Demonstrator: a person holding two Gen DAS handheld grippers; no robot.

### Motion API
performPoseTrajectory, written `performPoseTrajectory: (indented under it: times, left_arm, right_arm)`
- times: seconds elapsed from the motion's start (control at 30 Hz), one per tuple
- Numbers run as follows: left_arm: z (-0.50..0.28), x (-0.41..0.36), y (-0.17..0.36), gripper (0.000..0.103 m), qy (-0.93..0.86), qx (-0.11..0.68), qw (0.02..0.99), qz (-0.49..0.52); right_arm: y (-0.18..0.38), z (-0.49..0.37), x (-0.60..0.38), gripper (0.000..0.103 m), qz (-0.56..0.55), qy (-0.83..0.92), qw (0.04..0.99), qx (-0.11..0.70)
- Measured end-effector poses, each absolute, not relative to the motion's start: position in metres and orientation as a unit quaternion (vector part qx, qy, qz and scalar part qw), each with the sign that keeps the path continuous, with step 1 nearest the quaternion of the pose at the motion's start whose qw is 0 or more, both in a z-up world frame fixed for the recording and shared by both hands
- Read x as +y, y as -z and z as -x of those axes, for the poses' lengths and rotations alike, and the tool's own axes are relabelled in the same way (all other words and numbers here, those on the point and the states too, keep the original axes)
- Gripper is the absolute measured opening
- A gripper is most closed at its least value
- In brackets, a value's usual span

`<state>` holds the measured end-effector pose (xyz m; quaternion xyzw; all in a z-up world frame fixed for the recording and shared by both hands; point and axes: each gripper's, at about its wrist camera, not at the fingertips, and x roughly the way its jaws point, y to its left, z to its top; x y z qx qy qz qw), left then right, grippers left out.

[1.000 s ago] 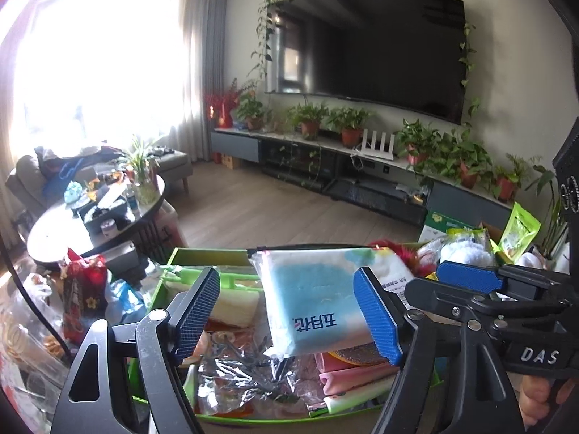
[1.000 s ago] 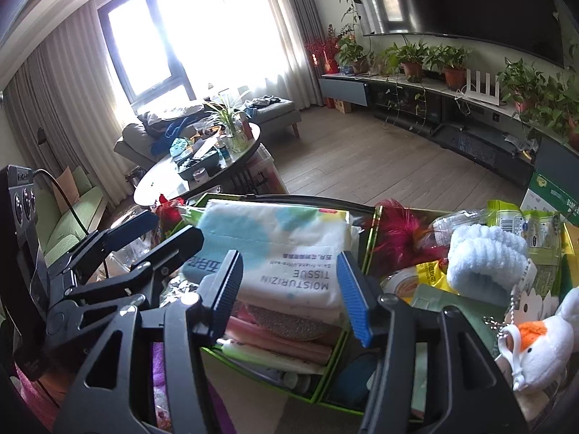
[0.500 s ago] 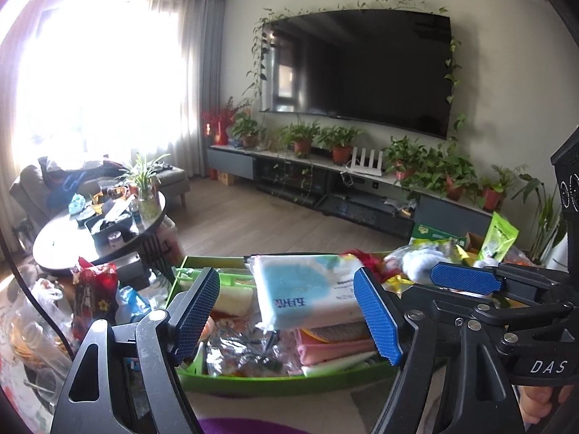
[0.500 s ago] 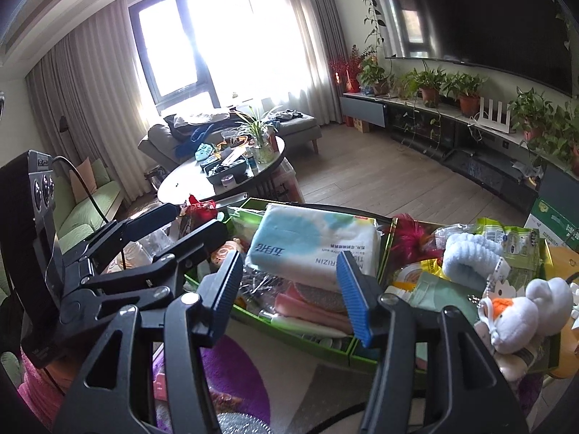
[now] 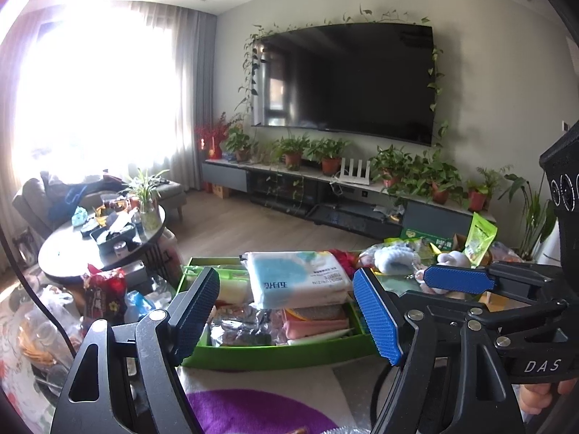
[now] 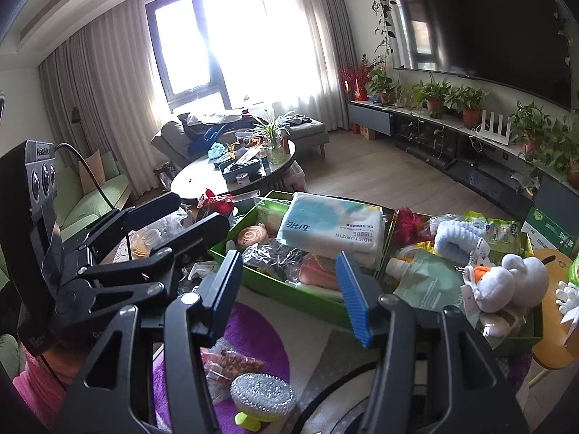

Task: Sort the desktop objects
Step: 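Move the left gripper back over the rug toward the green gold-capped tube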

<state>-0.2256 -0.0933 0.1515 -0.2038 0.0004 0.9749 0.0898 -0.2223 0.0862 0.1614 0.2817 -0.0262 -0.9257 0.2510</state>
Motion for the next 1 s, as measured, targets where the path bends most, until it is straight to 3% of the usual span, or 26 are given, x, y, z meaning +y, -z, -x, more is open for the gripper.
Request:
performPoseTrajectory:
  times: [0.6, 0.77, 1.0]
  left_arm:
    - [0.156, -0.088, -0.146, 0.078, -0.975, -0.007, 0.105, 0.197]
    - [0.135, -0.082, -0.132, 0.078, -0.974, -0.011, 0.108, 0.198]
    - [0.117, -0.075, -0.104, 0.078, -0.968, -0.013, 0.114, 0.225]
  right_arm:
    - [-0.163, 0.159, 0.090, 0.056, -0.273, 0.924, 0.268, -0.002]
    - [-0.150, 0.142, 0.097, 0.064, -0.282, 0.920, 0.273, -0.001]
    - [-0.118, 0.121, 0.103, 0.064, -0.314, 0.907, 0.281, -0.014]
